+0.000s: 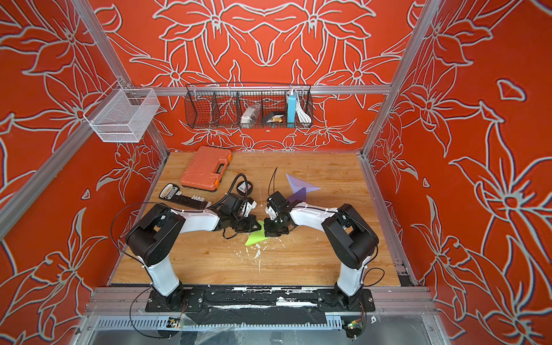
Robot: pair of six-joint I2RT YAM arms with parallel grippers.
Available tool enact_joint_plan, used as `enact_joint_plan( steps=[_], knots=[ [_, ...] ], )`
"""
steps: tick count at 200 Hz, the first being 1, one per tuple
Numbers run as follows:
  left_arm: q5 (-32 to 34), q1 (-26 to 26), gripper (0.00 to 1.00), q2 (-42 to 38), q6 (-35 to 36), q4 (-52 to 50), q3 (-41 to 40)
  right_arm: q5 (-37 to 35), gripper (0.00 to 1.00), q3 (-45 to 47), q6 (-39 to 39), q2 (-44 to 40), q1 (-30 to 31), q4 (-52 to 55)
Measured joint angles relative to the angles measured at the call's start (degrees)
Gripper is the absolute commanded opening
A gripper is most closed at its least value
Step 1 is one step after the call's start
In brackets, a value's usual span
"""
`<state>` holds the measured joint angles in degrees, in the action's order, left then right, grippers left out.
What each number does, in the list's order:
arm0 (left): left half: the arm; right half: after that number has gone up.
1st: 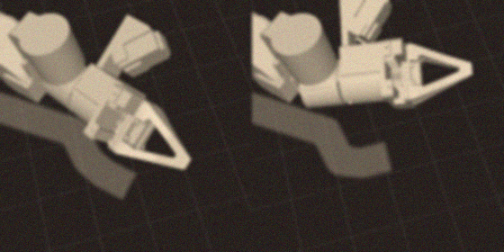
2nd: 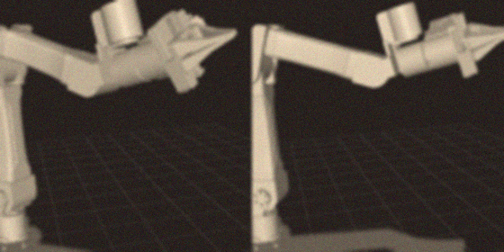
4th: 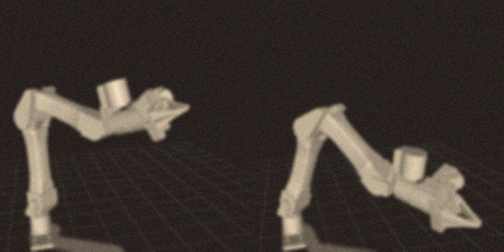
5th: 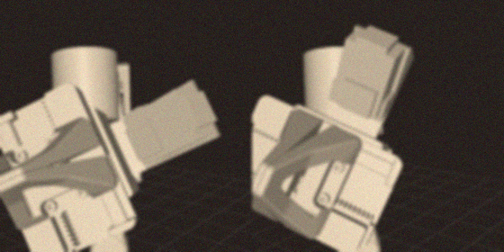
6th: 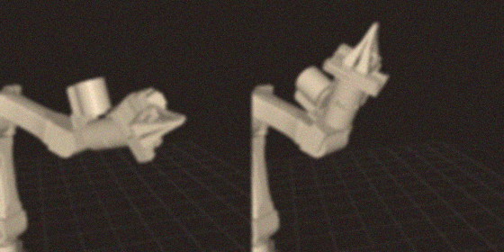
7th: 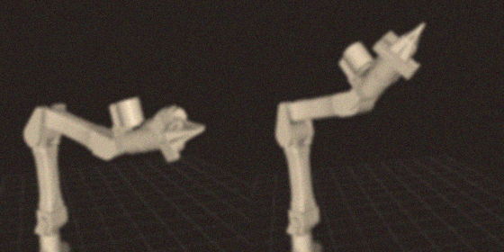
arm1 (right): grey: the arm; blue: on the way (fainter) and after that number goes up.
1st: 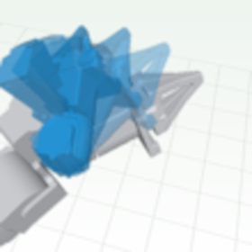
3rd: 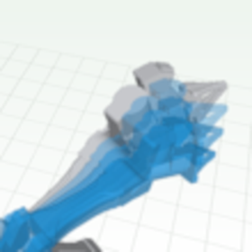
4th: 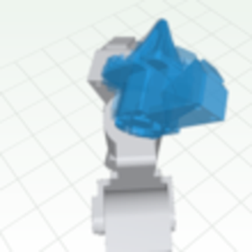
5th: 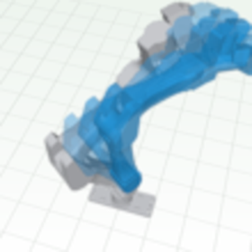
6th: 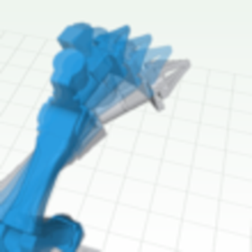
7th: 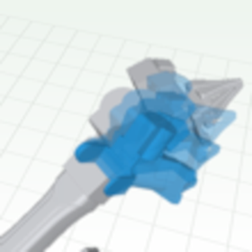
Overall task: Fold the square paper diagonally
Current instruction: Fold the paper at the center of the board.
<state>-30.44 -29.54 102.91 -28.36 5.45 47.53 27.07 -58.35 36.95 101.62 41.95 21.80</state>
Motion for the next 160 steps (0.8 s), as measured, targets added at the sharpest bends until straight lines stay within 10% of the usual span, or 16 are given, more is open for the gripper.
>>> enact_joint_plan(
  steps=[160],
  knots=[
    [-0.1, 0.0, 0.00, 0.0, 0.0, -0.1, 0.0, -0.1, 0.00, -0.2, 1.1, 1.1, 1.7, -1.3]
  ],
)
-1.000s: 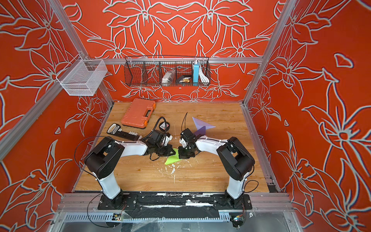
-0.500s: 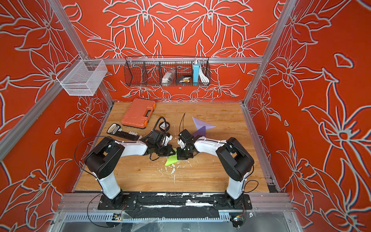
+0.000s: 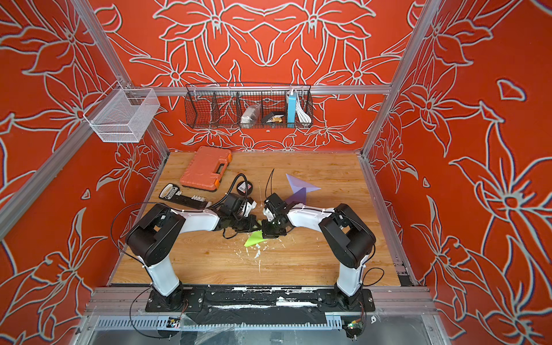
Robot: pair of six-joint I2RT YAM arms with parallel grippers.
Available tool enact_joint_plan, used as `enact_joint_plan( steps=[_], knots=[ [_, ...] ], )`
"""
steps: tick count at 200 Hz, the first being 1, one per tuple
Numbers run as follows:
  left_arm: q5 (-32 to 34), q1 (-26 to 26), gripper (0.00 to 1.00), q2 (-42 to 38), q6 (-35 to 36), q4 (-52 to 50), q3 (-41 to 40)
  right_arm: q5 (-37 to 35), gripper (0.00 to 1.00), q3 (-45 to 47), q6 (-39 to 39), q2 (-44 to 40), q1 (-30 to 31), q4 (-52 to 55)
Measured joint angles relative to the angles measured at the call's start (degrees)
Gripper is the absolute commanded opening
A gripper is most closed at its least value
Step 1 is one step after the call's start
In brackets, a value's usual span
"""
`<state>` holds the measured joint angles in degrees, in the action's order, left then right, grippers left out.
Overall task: Fold the square paper diagonally
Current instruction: Fold the paper at the center of the board.
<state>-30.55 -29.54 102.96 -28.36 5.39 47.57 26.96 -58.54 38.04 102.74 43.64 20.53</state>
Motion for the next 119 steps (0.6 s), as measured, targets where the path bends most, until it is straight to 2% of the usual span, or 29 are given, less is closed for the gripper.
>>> enact_joint_plan(
  steps=[119],
  knots=[
    [0.1, 0.0, 0.00, 0.1, 0.0, -0.4, 0.3, 0.1, 0.00, 2.9, -1.7, -1.8, 1.2, -0.1]
  ],
)
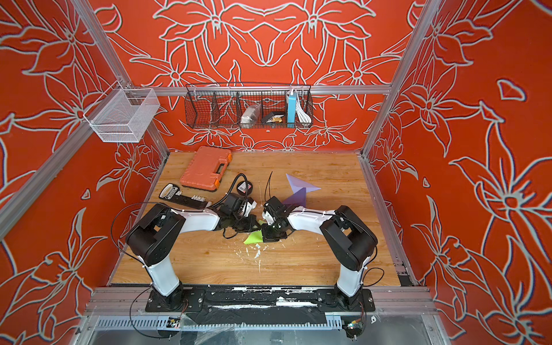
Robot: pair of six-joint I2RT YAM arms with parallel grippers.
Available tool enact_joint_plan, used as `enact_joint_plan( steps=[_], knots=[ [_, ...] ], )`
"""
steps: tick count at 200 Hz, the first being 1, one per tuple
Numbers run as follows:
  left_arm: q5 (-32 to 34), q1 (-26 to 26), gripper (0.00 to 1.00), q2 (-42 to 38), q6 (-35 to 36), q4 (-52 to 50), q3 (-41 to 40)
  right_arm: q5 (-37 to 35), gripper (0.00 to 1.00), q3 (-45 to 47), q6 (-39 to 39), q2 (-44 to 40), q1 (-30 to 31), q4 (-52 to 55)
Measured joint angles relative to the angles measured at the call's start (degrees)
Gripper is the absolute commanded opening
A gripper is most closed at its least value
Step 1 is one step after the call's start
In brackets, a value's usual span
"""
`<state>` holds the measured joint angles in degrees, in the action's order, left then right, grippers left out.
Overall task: Fold the square paper diagonally
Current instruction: Fold the paper at the center of the board.
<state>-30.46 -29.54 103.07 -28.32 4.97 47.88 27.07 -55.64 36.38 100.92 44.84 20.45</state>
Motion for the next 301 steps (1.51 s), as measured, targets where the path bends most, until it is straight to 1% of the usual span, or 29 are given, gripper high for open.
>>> enact_joint_plan(
  steps=[97, 131, 168, 215, 274, 301],
  knots=[
    [0.0, 0.0, 0.00, 0.0, 0.0, 0.0, 0.0, 0.3, 0.00, 1.0, 0.7, -1.9, 0.2, 0.0],
    [0.0, 0.0, 0.00, 0.0, 0.0, 0.0, 0.0, 1.7, 0.00, 1.0, 3.2, -4.2, 0.2, -2.4],
    [0.0, 0.0, 0.00, 0.0, 0.0, 0.0, 0.0, 1.9, 0.00, 0.9, 6.4, -4.3, 0.2, -5.6],
    [0.0, 0.0, 0.00, 0.0, 0.0, 0.0, 0.0, 1.8, 0.00, 0.9, 9.7, -1.8, 1.2, -9.7],
    [0.0, 0.0, 0.00, 0.0, 0.0, 0.0, 0.0, 1.1, 0.00, 0.0, 9.9, 2.6, 2.1, -10.5],
    [0.0, 0.0, 0.00, 0.0, 0.0, 0.0, 0.0, 1.3, 0.00, -0.3, 9.4, 3.0, 2.3, -10.6]
  ],
)
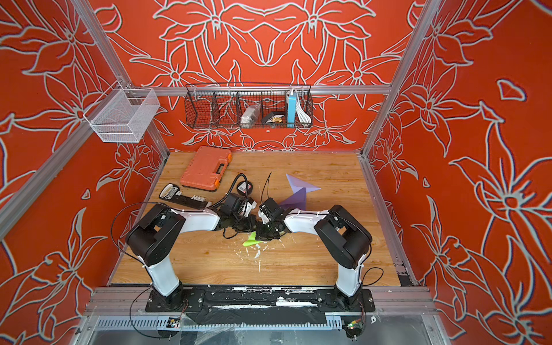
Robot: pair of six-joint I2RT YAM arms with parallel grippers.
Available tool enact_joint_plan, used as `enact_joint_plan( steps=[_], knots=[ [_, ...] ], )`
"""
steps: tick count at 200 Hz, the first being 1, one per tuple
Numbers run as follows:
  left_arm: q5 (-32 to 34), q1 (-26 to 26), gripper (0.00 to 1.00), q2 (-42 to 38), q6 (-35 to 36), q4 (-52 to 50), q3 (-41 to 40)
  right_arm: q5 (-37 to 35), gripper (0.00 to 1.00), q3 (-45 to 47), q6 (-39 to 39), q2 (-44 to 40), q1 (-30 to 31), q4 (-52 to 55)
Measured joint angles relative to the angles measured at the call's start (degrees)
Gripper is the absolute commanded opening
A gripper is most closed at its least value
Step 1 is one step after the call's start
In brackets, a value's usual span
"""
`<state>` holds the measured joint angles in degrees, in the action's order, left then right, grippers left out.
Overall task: Fold the square paper diagonally
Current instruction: Fold the paper at the center of the board.
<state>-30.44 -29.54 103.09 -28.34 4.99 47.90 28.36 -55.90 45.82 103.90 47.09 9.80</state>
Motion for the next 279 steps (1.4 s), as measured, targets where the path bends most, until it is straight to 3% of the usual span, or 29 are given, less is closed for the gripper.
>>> enact_joint_plan(
  steps=[190, 279],
  knots=[
    [-0.2, 0.0, 0.00, 0.2, 0.0, -0.3, 0.2, -1.0, 0.00, 3.3, 0.1, -2.2, 3.5, -2.4],
    [0.6, 0.0, 0.00, 0.3, 0.2, -0.3, 0.5, -3.9, 0.00, 0.2, -2.6, -8.5, 1.5, 8.3]
  ],
)
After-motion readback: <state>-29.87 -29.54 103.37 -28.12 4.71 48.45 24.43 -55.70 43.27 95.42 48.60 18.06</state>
